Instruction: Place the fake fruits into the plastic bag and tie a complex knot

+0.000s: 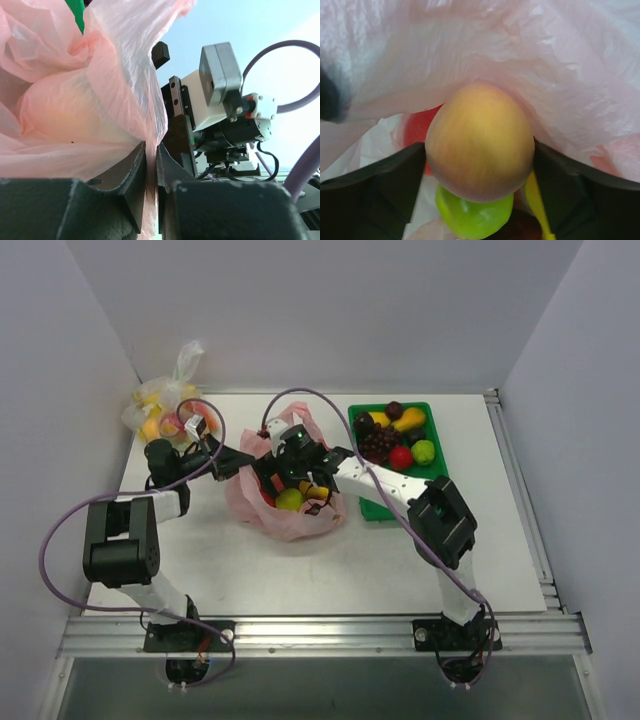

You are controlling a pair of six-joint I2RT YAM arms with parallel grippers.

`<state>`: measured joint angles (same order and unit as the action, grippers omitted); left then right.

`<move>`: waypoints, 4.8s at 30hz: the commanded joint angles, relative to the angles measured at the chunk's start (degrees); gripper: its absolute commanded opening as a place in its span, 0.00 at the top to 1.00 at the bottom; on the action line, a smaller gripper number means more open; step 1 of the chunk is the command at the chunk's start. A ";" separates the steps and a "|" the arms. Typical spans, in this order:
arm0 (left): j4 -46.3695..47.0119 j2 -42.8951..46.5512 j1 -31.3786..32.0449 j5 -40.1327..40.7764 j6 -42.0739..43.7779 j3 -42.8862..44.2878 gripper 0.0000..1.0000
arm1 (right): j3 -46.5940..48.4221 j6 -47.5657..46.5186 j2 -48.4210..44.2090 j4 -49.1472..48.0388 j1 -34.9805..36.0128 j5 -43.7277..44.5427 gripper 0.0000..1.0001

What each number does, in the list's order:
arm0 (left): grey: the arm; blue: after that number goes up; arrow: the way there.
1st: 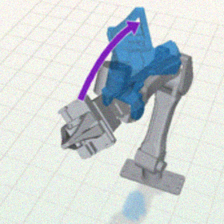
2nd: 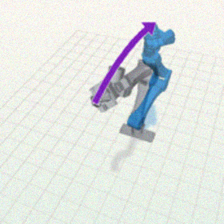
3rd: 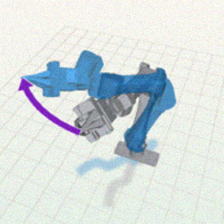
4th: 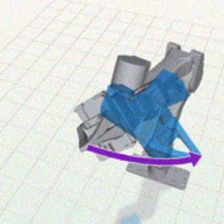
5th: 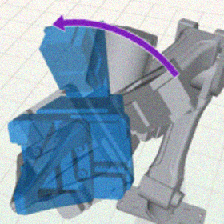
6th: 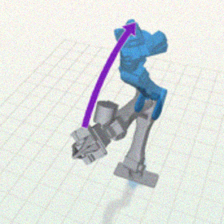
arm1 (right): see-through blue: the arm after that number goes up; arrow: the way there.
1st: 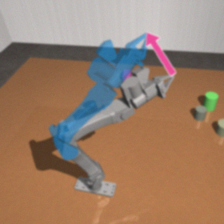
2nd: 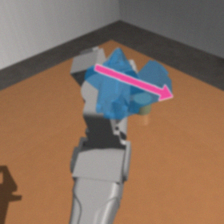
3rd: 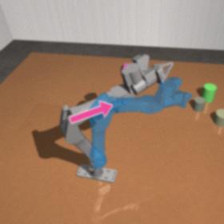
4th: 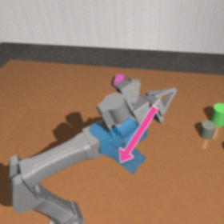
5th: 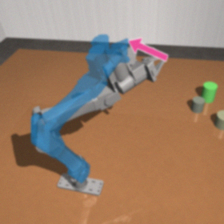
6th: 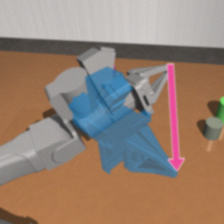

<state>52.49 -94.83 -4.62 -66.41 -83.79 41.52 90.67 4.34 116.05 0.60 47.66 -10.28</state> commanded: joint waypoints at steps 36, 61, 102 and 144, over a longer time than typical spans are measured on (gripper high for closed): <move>-59.52 11.33 1.63 8.84 49.51 11.57 0.76 | -10.61 -16.73 -12.44 26.73 -51.09 10.81 0.43; -61.80 9.13 3.65 9.46 53.73 14.73 0.78 | 0.20 -18.75 -1.18 31.65 -68.48 4.13 1.00; -66.82 8.78 7.79 -2.58 58.04 16.05 0.72 | 11.00 -30.35 -8.31 14.96 -23.06 -21.62 0.02; -106.90 20.39 41.70 35.03 132.47 29.87 0.53 | -21.41 3.92 -36.95 24.18 -25.33 -20.56 1.00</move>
<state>-48.51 -72.38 34.30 -41.50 35.11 75.48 69.78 6.83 81.91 24.08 22.85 -29.06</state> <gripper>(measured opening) 0.476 0.031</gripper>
